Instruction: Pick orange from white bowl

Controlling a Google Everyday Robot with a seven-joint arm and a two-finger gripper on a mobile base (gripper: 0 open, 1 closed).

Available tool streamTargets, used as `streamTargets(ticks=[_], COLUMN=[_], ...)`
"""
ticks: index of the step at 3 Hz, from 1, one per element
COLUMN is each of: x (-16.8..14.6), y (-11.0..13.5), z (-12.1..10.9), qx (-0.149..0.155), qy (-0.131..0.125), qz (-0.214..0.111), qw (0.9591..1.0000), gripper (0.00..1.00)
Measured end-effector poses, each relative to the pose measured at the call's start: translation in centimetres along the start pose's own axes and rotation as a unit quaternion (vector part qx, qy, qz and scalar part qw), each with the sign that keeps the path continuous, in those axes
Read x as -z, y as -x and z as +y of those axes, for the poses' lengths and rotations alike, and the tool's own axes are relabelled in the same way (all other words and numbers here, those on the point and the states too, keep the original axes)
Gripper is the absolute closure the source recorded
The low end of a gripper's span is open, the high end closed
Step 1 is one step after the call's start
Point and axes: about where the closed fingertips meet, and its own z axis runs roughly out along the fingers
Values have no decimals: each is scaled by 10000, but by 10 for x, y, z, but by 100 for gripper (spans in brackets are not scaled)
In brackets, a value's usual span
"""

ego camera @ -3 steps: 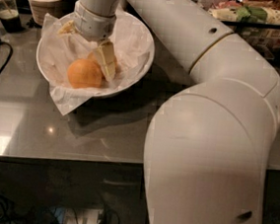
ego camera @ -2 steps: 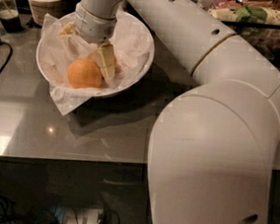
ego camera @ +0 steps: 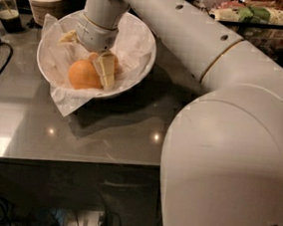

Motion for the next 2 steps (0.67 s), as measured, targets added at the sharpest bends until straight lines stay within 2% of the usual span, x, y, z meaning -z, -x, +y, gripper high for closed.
streamTargets(ticks=[1, 2], x=[-6, -7], y=[-3, -4], z=[0, 0], qx=[17, 21], qy=[-25, -27], qz=[-21, -21], qw=[10000, 10000], gripper=[19, 42])
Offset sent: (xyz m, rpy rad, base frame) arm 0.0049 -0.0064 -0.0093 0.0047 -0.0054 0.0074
